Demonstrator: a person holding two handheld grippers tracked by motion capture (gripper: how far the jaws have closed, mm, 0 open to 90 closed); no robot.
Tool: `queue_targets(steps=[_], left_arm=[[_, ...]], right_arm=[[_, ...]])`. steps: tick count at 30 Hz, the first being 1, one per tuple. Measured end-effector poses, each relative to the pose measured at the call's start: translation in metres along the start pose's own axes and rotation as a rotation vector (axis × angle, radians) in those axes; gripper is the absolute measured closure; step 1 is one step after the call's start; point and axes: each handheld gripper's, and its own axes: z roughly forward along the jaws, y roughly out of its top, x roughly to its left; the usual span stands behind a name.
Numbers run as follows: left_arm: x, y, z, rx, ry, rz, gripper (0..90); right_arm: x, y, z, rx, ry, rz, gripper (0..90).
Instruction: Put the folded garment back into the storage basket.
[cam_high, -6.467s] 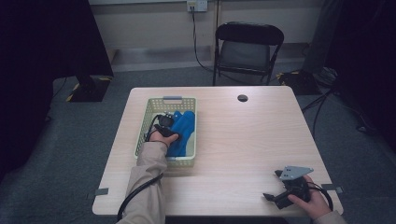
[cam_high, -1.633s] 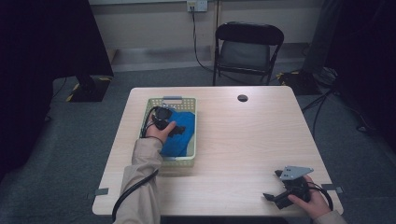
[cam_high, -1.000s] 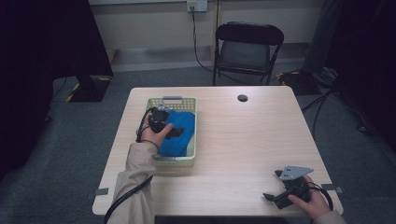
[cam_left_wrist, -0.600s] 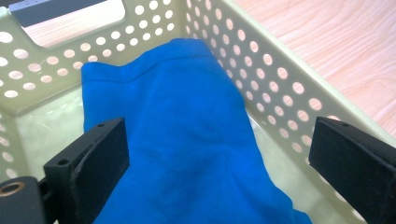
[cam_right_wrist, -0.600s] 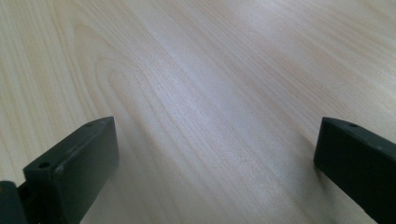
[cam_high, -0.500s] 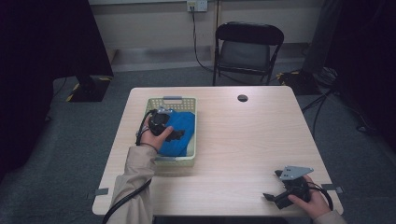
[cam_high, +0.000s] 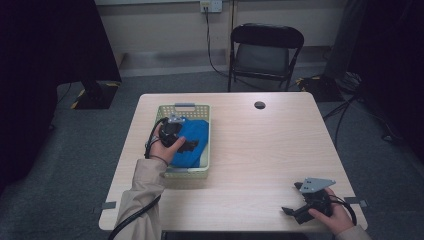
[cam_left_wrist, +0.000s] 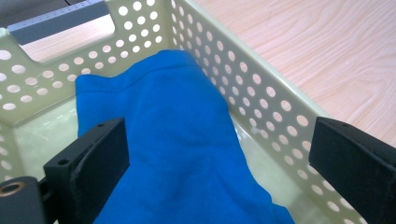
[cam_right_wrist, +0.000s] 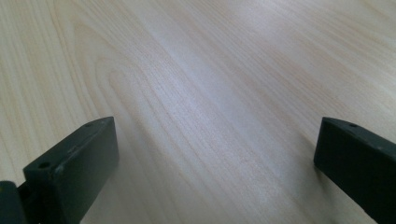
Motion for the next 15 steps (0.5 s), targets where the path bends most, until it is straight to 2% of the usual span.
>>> queue_targets(steps=[15], left_arm=[[-0.0091, -0.0017, -0.01, -0.03, -0.02, 0.03, 4.4]], right_arm=[[0.0, 0.0, 0.0, 0.0, 0.0, 0.0, 0.0]])
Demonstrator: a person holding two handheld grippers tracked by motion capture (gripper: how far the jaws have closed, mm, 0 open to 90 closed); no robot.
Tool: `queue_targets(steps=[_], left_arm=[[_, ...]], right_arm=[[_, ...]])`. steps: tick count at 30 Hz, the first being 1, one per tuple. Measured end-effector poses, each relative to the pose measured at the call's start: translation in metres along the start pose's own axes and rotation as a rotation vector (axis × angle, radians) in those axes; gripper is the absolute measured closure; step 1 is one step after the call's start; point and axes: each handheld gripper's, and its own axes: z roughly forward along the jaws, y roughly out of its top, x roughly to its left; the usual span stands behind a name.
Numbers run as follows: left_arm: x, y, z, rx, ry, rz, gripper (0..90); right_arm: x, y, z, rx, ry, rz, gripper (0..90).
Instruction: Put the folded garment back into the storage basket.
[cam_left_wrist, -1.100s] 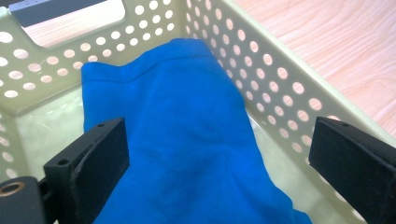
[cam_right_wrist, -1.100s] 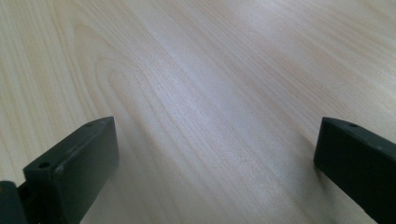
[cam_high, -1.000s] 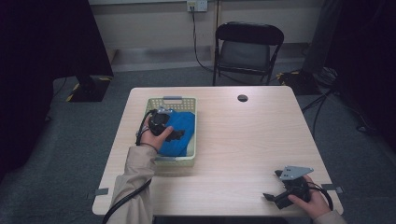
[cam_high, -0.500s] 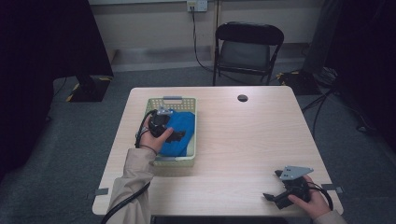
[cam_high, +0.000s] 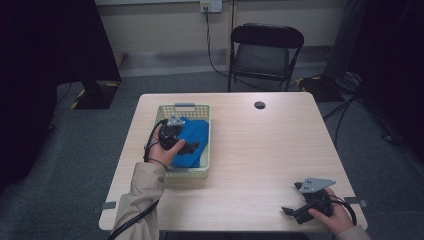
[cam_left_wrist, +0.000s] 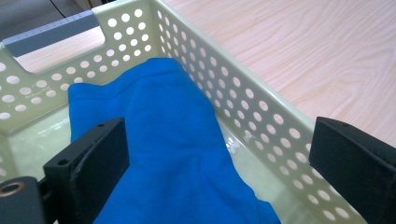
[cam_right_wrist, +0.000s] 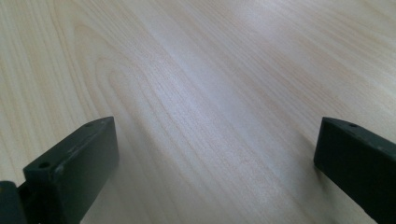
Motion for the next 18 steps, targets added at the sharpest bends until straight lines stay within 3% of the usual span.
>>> queue_targets(steps=[18], left_arm=[[-0.012, -0.007, -0.011, -0.027, -0.013, 0.038, 4.2]], right_arm=[[0.0, 0.0, 0.0, 0.0, 0.0, 0.0, 0.0]])
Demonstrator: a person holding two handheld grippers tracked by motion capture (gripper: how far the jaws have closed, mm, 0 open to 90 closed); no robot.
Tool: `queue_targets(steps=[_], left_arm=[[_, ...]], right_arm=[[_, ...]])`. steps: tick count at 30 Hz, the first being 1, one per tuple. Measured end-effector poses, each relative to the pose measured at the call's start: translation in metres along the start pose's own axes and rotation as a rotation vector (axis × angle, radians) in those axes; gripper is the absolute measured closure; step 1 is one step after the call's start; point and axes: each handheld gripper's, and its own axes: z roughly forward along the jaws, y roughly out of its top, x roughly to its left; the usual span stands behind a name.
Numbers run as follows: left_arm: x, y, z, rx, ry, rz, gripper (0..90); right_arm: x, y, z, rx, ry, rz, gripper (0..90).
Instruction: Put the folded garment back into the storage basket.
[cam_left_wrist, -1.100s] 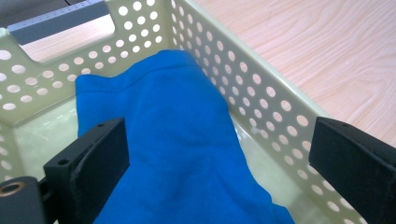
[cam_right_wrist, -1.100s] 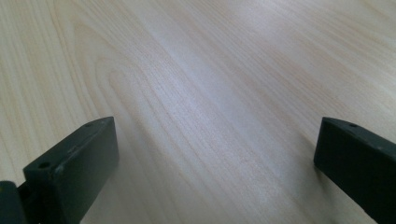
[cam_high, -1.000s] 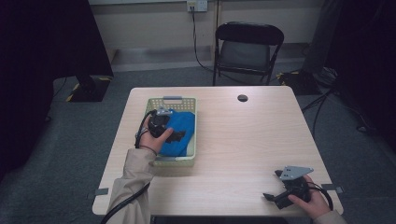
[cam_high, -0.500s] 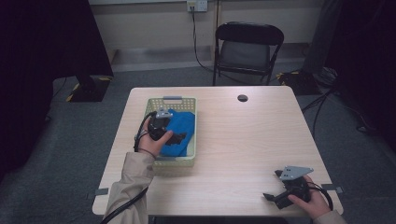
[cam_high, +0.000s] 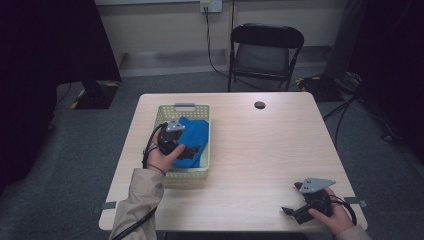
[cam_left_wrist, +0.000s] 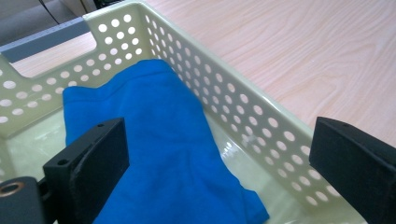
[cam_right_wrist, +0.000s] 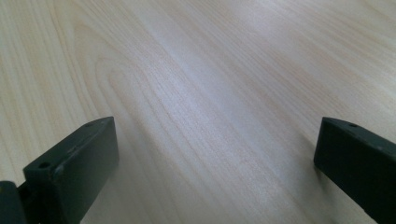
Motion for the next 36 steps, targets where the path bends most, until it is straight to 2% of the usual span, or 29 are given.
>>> queue_targets(steps=[5, 9, 16, 28, 36], left_arm=[[-0.007, -0.002, -0.004, -0.004, -0.006, 0.033, 4.2], [-0.01, -0.005, -0.007, -0.017, -0.013, 0.033, 4.1], [-0.017, -0.009, -0.009, -0.019, -0.025, 0.058, 4.1], [-0.024, -0.014, -0.016, -0.03, -0.035, 0.08, 4.0], [-0.026, -0.02, -0.024, -0.037, -0.031, 0.077, 4.0]], right_arm=[[0.0, 0.0, 0.0, 0.0, 0.0, 0.0, 0.0], [0.0, 0.0, 0.0, 0.0, 0.0, 0.0, 0.0], [0.0, 0.0, 0.0, 0.0, 0.0, 0.0, 0.0], [0.0, 0.0, 0.0, 0.0, 0.0, 0.0, 0.0], [0.0, 0.0, 0.0, 0.0, 0.0, 0.0, 0.0]])
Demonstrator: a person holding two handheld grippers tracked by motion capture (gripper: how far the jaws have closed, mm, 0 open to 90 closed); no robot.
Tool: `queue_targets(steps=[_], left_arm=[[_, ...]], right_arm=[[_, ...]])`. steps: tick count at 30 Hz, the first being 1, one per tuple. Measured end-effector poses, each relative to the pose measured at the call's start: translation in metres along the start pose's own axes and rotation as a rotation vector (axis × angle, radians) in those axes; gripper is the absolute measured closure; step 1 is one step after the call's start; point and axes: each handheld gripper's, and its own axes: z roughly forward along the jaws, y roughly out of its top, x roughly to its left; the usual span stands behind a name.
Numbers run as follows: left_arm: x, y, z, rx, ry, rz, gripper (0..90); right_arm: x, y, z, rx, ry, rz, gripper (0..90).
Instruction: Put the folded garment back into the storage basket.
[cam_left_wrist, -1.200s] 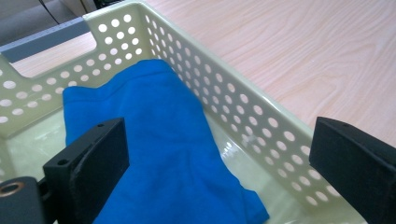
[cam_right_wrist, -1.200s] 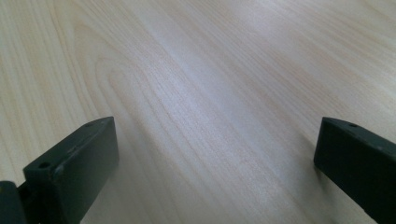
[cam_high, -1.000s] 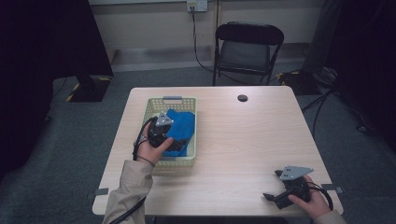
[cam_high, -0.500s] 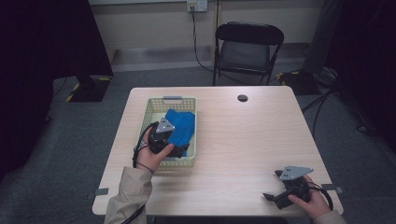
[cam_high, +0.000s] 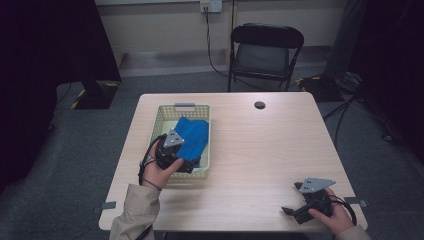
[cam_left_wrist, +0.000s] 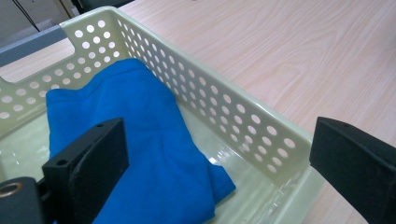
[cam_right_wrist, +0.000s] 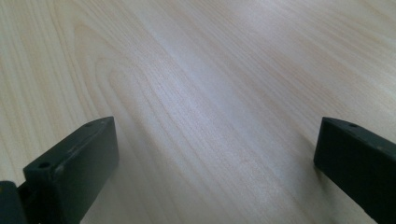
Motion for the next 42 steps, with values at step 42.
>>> queue_targets(steps=[42], left_arm=[[-0.013, -0.039, -0.017, 0.007, -0.068, 0.012, 3.8]], right_arm=[[0.0, 0.0, 0.0, 0.0, 0.0, -0.001, 0.0]])
